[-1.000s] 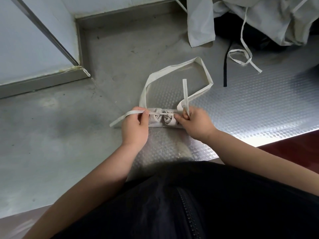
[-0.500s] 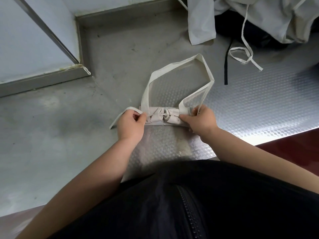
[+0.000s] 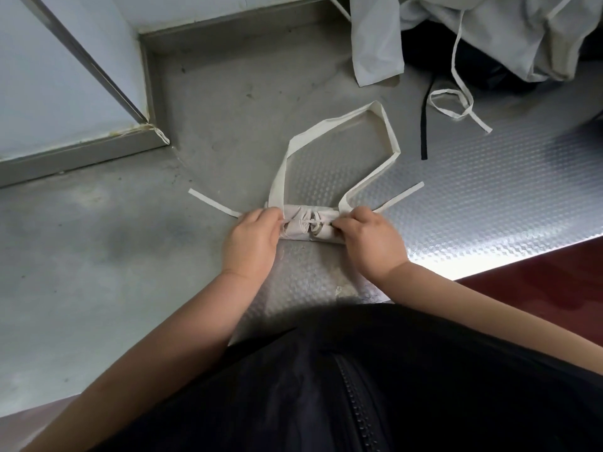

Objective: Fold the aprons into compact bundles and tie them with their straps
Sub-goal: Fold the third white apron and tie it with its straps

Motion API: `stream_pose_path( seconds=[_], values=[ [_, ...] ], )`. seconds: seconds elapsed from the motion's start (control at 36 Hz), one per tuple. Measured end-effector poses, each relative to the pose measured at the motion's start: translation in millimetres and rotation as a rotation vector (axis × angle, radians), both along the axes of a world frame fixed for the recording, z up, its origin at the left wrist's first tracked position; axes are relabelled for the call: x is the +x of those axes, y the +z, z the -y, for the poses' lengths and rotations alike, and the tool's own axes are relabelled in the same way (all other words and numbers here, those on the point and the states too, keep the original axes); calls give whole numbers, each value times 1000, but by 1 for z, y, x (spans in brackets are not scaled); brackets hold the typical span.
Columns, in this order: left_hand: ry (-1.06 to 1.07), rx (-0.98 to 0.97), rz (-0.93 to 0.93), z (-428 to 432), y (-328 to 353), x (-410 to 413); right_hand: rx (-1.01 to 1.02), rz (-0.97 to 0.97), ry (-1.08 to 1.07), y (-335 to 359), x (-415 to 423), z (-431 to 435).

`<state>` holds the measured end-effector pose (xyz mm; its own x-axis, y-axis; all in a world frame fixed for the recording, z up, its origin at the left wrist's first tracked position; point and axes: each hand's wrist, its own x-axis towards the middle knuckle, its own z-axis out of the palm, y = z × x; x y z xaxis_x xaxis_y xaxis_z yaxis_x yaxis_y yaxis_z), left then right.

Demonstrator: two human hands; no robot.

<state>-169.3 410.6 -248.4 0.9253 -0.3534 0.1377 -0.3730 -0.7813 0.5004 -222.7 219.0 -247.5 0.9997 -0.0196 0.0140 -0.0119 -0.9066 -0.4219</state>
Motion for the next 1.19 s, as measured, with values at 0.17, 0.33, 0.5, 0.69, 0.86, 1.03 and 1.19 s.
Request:
stream_pose_path(
  seconds=[0.17,0.33,0.5,0.69,0.86,1.03,1.19],
  values=[
    [-258,131,99,-26,-11,-4,-7,-65,184,-3,-11,16],
    [-230,115,-26,-20,-1,3,-4,-33,52,-3,-6,10],
    [-254,184,-39,-15,8,19,-130,-26,68,6,3,14],
    [-177,88,-151,-2,15,38,-110,-57,181,-2,7,25],
    [-49,-43,-434,8,25,58,194,-100,0,9,17,25],
    [147,-378,-706,11,39,65,456,-318,-193,33,41,33],
    [179,-357,-690,15,48,61,774,-347,-396,47,59,26]
  ],
)
